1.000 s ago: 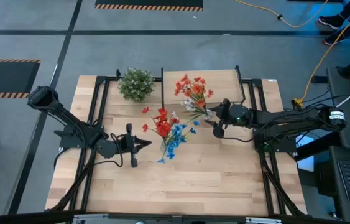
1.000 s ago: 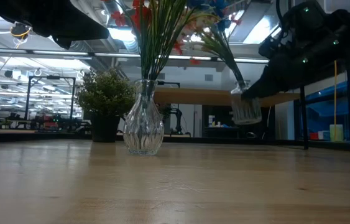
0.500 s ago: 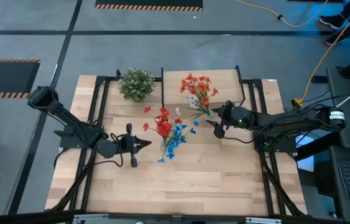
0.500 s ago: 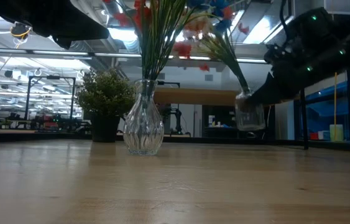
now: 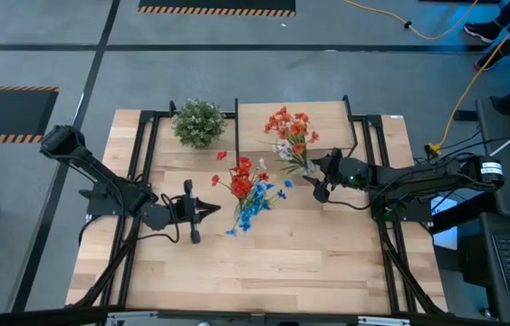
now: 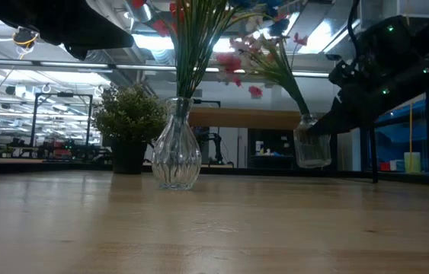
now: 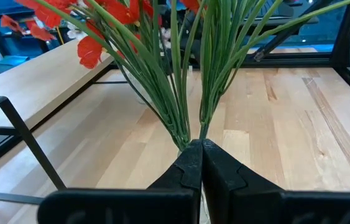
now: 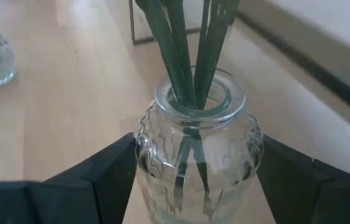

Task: Pick and place flowers into a vace then onto a shelf
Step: Put the top transparent vase on the shelf

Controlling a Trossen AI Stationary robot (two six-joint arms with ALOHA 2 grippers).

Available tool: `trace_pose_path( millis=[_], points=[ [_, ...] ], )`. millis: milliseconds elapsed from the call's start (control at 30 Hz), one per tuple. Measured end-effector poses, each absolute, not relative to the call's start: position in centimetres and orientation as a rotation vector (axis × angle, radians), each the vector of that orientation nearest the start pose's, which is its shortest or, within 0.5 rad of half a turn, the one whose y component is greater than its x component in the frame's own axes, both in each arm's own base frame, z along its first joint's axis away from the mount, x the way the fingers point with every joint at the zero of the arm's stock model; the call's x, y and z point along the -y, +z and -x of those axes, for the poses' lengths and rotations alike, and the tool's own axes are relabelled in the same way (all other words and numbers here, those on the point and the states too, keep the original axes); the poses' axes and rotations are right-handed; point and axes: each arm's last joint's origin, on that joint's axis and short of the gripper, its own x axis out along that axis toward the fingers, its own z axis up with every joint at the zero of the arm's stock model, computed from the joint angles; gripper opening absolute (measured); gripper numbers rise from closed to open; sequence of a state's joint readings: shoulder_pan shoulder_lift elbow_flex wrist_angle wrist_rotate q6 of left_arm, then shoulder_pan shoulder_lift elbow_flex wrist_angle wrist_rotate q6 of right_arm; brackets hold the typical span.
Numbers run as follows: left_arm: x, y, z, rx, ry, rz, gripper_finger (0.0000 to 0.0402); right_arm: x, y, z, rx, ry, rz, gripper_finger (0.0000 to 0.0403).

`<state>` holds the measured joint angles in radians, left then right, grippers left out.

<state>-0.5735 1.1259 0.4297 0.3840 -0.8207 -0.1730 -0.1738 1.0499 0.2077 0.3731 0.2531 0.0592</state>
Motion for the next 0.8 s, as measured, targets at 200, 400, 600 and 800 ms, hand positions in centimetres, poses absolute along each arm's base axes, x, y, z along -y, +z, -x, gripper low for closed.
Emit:
trace_pose_path(
  millis=[200,400,600,800],
  points=[
    [9.91,20.4,-19.29,-0.214,0.28,-0.032,0.0001,3.67,14.18,-17.49,-0.518,-0.393,-0.065,0.0283],
    [9.88,20.41,-19.29,-0.213,0.29,-0.036,0.0001,3.68,14.15,-17.47,-0.522,-0.399,-0.062,0.0283],
    [9.88,20.4,-19.29,-0.213,0.289,-0.035,0.0001,3.88,13.77,-17.11,-0.568,-0.487,-0.042,0.0283],
    [9.88,20.41,-19.29,-0.212,0.29,-0.032,0.0001,3.92,13.91,-17.14,-0.554,-0.502,-0.036,0.0283]
  ],
)
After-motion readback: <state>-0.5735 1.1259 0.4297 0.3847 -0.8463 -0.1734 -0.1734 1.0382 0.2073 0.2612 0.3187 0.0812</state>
